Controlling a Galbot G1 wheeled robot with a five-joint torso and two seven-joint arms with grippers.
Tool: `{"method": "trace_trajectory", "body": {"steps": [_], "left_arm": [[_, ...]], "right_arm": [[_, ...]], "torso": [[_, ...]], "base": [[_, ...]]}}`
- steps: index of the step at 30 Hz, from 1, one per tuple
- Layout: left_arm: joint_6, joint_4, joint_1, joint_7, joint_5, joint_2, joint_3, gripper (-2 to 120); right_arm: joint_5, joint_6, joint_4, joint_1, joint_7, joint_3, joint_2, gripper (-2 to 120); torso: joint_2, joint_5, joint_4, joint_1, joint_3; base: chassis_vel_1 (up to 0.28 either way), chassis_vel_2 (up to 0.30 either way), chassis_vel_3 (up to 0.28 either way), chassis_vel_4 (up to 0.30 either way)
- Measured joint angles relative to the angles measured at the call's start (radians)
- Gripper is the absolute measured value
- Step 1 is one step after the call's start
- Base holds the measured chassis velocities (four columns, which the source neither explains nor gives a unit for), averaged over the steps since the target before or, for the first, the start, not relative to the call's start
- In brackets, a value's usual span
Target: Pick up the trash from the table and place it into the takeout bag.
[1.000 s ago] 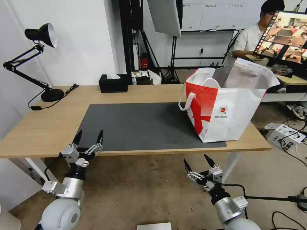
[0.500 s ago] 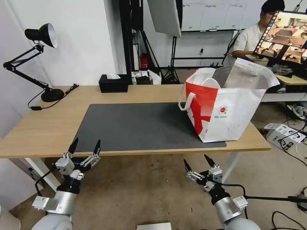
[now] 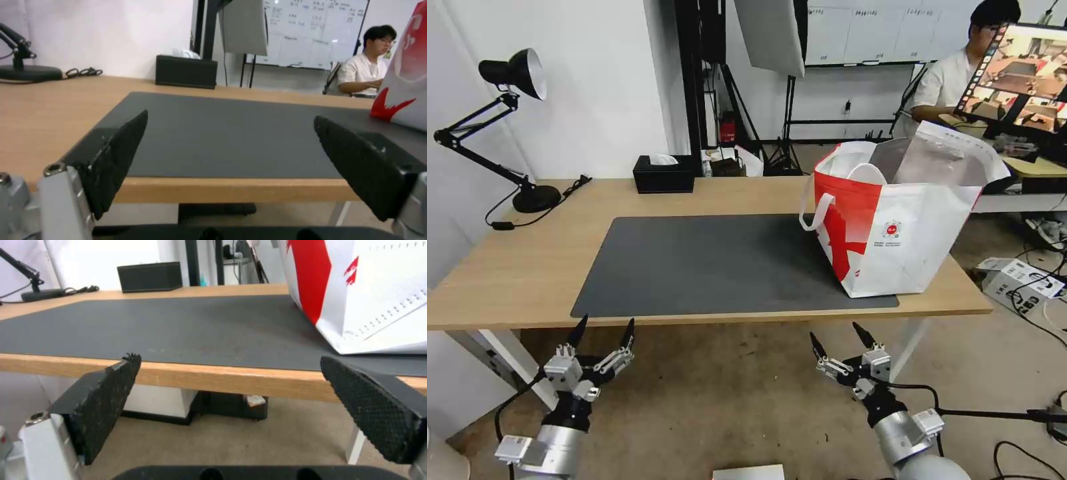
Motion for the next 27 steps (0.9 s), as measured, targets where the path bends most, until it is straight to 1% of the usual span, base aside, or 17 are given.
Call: {"method": "trace_trajectory", "body": {"steps": [4,13,27], "left_arm": [[0.000,0.020,-0.012,-0.017,0.007,0.004,0.015,100],[-0.013,0.059,-0.033,-0.021,0.010,0.003,0.039,100],[-0.015,0.063,-0.036,-0.021,0.007,0.003,0.040,100]], "right_arm": [[0.000,0.000,0.000,0.000,0.000,0.000,0.000,100],[0.000,0.000,0.000,0.000,0.000,0.000,0.000,100],[0.000,0.000,0.000,0.000,0.000,0.000,0.000,100]], "torso": [[0.000,0.0000,0.0000,0.000,0.000],[0.000,-0.0001,0.0000,0.000,0.000],[0.000,0.0000,0.0000,0.000,0.000]], "base": [[0.000,0.000,0.000,0.000],[0.000,0.000,0.000,0.000],[0.000,0.000,0.000,0.000]]}}
